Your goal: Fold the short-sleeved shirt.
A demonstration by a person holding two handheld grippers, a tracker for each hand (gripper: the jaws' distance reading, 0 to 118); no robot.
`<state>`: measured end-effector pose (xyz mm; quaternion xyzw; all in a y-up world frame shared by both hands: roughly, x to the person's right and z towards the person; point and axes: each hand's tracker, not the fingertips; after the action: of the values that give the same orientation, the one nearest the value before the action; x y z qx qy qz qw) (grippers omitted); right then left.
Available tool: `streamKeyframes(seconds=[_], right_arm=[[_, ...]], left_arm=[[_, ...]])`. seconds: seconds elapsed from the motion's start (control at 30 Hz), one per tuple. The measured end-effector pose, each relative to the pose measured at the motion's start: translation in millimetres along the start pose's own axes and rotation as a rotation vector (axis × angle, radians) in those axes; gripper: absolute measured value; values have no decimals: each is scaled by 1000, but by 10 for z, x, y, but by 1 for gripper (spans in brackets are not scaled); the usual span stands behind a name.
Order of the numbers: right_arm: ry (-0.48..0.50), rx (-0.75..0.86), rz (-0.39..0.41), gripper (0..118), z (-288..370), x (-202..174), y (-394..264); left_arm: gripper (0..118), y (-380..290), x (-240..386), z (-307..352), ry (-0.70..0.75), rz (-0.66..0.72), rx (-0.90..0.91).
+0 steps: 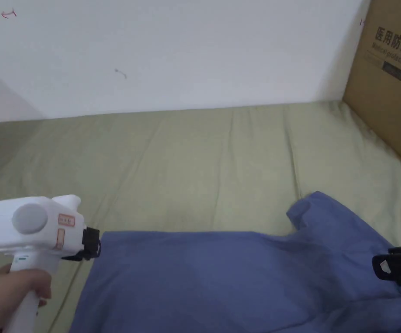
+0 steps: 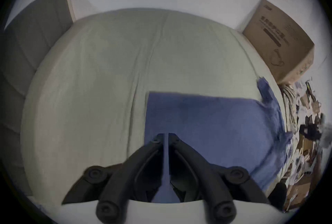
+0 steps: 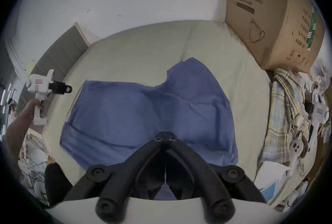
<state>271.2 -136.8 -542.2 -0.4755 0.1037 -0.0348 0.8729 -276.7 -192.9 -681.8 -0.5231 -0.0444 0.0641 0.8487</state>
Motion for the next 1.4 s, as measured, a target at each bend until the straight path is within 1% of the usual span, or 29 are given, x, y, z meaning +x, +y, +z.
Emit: streamKeyframes(seconds=[0.03,0.07,0.1,0.13,0.2,0.33,0.4,0.43,0.5,0.53,0.57,0.63,0.67,0.7,0.73,0.77,0.8,0.83,0.9,0.93,0.97,1.0,1.03,1.07,1.1,1.13,1.17,1.27,1.4], right_arm=[[-8,-11,5,1,-62,22,24],[-18,-20,13,1,-117,41,37],[-24,-29,18,1,-173,65,49],[-26,-38,21,1,-213,63,62],[-25,-57,22,1,-309,111,75],[-28,-87,2,1,-491,224,132],[-29,-90,-14,1,-579,303,214],[-24,-85,-19,1,-626,351,266],[-7,-69,-33,1,-741,451,418],[-3,-61,-40,1,-809,497,511],[-2,-52,-57,1,-900,549,623],[10,-35,-141,1,-1121,686,859],[11,-26,-173,11,-1230,758,978],[-4,-20,-198,43,-1342,828,1077],[-54,-34,-216,86,-1470,890,1172],[-104,-66,-225,116,-1604,933,1239],[-126,-85,-233,118,-1712,986,1290],[-113,-79,-223,118,-1802,1029,1331],[-167,-142,-229,118,-1973,1091,1381],[-180,-167,-222,116,-2052,1114,1387],[-194,-195,-204,99,-2084,1109,1385],[-204,-207,-184,71,-2080,1077,1384],[-197,-217,-160,51,-2062,1040,1385],[-245,-207,-93,23,-2002,956,1358],[-255,-183,-26,1,-1928,899,1344],[-199,-176,2,1,-1859,869,1333],[-163,-179,-17,1,-1777,856,1307],[-169,-107,-35,1,-1417,833,1244],[-103,19,-164,1,-703,979,1052]], left_arm=[[62,92,-13,-147,15,2,7],[113,168,-23,-294,27,5,4],[117,191,-25,-430,35,4,-11],[115,219,-24,-559,42,-3,-27],[116,248,20,-797,92,-62,-16],[115,225,16,-1031,133,-136,-119],[110,315,-19,-897,85,-76,-87],[98,315,-14,-823,83,-67,-71],[39,306,-1,-614,71,-87,-3],[15,278,13,-532,-1,-86,4],[9,237,39,-463,5,-84,-11],[4,206,41,-408,4,-92,-16],[4,183,50,-372,4,-106,-16],[4,168,43,-337,0,-110,-14],[3,151,55,-303,-5,-112,-21],[2,124,71,-265,-8,-111,-18],[2,130,59,-245,-18,-110,-22],[2,127,49,-220,-17,-108,-15],[2,150,19,-186,-27,-92,-7],[2,155,10,-177,-29,-84,-1],[2,158,6,-177,-32,-79,-2],[2,156,6,-174,-32,-77,-1],[2,156,5,-170,-34,-78,-3],[2,152,7,-174,-31,-81,-5],[2,146,9,-176,-26,-86,-9],[2,139,10,-176,-25,-88,-12],[2,137,-5,-170,-23,-87,-11],[2,81,-33,-78,-29,-59,7],[2,-115,-33,252,-64,-20,29]])
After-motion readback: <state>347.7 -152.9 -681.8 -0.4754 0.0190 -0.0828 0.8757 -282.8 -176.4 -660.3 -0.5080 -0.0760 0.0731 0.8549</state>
